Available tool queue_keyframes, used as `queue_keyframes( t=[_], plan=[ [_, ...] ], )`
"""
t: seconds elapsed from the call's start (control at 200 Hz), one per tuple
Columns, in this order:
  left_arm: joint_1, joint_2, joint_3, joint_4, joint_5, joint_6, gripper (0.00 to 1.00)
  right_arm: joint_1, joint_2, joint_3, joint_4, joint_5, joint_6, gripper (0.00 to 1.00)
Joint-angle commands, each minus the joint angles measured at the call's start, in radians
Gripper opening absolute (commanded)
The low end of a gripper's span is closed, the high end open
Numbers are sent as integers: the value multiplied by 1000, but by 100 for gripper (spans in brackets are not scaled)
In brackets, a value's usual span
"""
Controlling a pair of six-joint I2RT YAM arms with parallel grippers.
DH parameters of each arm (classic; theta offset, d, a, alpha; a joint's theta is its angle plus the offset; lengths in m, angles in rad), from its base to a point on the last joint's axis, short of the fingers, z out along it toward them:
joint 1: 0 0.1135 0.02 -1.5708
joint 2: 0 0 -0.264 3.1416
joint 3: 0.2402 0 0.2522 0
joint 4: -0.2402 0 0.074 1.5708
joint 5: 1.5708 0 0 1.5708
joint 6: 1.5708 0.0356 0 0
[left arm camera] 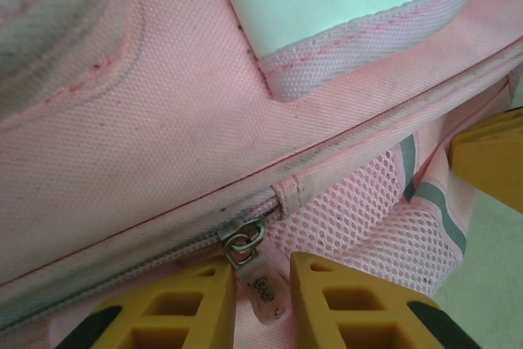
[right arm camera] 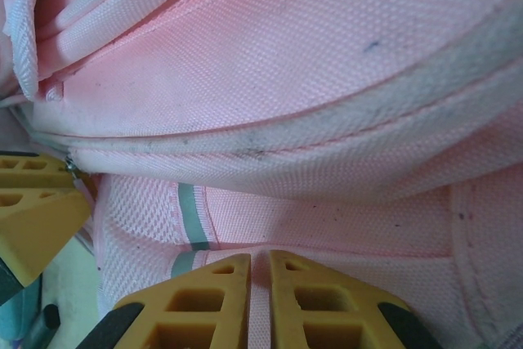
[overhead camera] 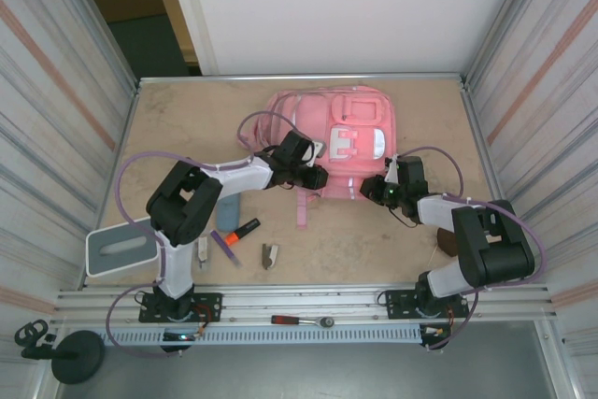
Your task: Pack books, pencil case, and school supplies into a backpack
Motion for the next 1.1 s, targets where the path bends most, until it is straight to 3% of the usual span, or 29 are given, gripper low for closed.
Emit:
queue_keyframes(
  t=[0.0,0.281,0.611,1.092],
  plan=[
    [-10,-20,-12,21,76,-18,24,-7,32,-22,-53,7,-16,13],
    [-10,-15,-42,62,66,-58,25,-7,37,-21,-53,8,-16,13],
    [-19,0,-25,24,-37,-61,29,-7,44,-21,-49,8,-16,13],
    [-30,-18,-17,-13,-119,-46,12,-8,22,-23,-80,45,-13,12]
  ],
)
